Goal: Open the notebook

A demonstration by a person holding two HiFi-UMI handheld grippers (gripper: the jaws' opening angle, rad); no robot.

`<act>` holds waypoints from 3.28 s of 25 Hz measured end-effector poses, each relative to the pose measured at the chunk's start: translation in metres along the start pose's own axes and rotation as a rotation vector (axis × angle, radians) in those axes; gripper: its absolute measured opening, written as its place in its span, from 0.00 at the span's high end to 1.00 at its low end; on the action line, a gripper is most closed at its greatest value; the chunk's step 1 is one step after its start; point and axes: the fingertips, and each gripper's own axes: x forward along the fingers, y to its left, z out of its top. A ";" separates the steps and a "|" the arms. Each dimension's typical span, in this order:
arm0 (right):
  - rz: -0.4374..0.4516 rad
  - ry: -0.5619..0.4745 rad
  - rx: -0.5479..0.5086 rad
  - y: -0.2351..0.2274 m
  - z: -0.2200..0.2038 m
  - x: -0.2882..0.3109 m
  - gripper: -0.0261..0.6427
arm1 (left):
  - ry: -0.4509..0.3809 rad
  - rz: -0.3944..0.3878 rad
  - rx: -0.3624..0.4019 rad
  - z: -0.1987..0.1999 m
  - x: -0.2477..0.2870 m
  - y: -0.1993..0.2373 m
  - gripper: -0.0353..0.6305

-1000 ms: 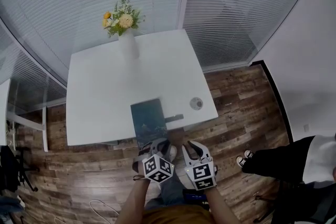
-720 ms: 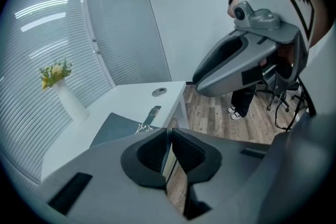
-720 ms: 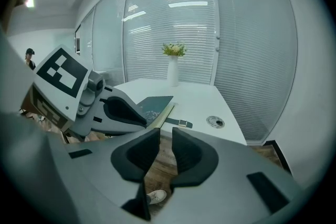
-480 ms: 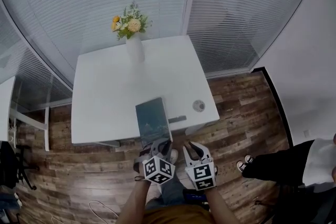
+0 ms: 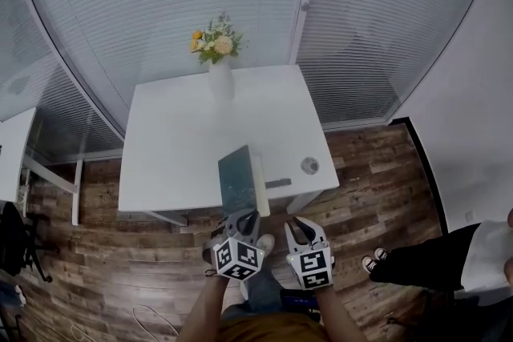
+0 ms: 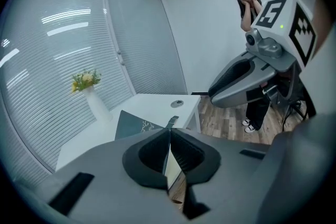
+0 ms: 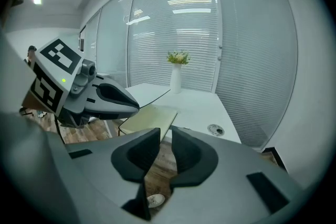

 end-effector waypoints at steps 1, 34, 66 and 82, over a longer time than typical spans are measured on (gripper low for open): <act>-0.001 -0.004 -0.001 0.000 0.001 -0.001 0.84 | -0.004 0.009 -0.009 0.000 -0.003 0.002 0.89; -0.012 -0.061 0.024 0.012 0.024 -0.001 0.85 | -0.133 0.207 -0.404 -0.046 -0.088 0.078 0.89; -0.022 -0.023 0.056 -0.010 0.017 0.044 0.94 | 0.195 0.380 -0.772 -0.219 -0.078 0.100 0.91; -0.033 -0.076 0.053 -0.009 0.034 0.033 0.94 | 0.076 0.486 -0.799 -0.180 -0.088 0.127 0.87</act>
